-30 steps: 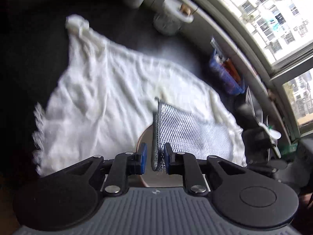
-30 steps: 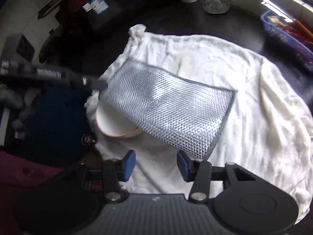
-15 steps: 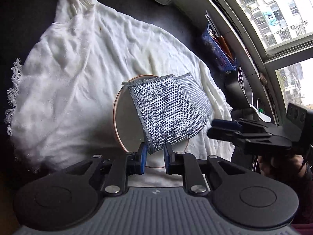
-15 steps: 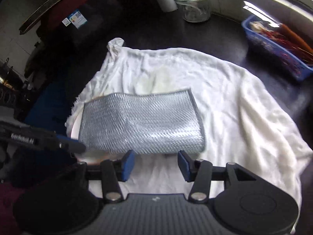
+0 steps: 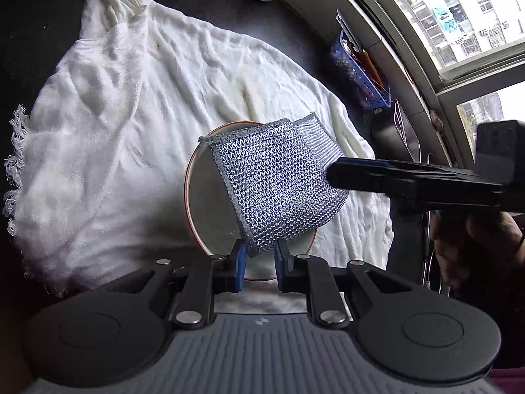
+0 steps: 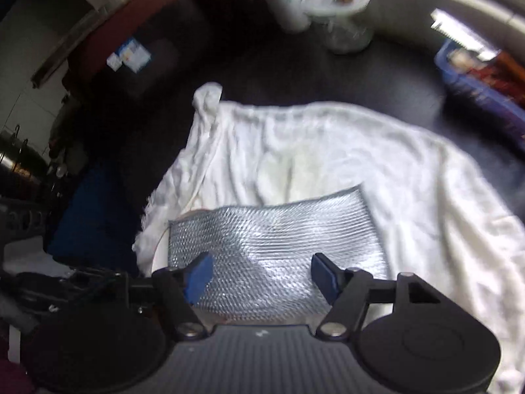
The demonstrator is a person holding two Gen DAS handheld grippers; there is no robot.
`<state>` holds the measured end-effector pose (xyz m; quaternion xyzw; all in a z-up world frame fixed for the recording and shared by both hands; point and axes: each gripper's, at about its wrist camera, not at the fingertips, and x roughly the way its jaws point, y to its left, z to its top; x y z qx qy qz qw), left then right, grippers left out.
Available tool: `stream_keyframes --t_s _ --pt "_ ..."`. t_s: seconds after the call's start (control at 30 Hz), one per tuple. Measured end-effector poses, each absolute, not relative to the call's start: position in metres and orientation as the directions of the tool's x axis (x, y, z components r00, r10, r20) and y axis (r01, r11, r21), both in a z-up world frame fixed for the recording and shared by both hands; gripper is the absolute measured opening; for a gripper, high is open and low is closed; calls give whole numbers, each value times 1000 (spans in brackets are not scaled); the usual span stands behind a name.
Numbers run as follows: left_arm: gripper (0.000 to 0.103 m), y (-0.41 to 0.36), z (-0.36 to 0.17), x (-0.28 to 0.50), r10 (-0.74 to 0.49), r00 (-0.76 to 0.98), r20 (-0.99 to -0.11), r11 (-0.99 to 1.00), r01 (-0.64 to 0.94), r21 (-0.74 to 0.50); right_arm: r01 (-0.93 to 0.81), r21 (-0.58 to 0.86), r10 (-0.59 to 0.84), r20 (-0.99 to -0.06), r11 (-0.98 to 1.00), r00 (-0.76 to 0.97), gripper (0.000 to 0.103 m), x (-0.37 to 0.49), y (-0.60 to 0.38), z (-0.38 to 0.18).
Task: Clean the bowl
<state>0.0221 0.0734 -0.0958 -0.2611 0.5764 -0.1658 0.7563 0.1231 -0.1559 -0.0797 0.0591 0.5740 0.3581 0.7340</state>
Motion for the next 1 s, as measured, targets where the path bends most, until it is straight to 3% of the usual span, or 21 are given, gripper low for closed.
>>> stream_keyframes --t_s 0.27,0.33,0.4,0.6,0.8,0.9,1.0 --pt "16 72 -97 25 -556 274 -785 813 -19 -582 -464 497 580 -813 733 46 65 122 -133 -101" --pt "16 72 -97 25 -554 272 -787 816 -10 -578 -461 498 583 -810 735 55 51 121 -133 -104" --pt "16 72 -97 25 -555 270 -787 817 -4 -577 -462 494 584 -809 737 65 29 118 -133 -106" --pt "17 74 -87 26 -534 278 -798 834 24 -551 -526 375 523 -836 764 165 13 102 -123 -106" --pt "17 92 -56 22 -453 381 -806 876 23 -481 -651 204 470 -842 731 264 13 83 -112 -102" --pt "34 99 -61 29 -403 388 -829 900 2 -436 -695 137 452 -843 705 293 14 77 -107 -102" --pt "37 97 -80 41 -420 337 -842 894 -5 -448 -705 140 461 -839 696 288 15 79 -109 -104"
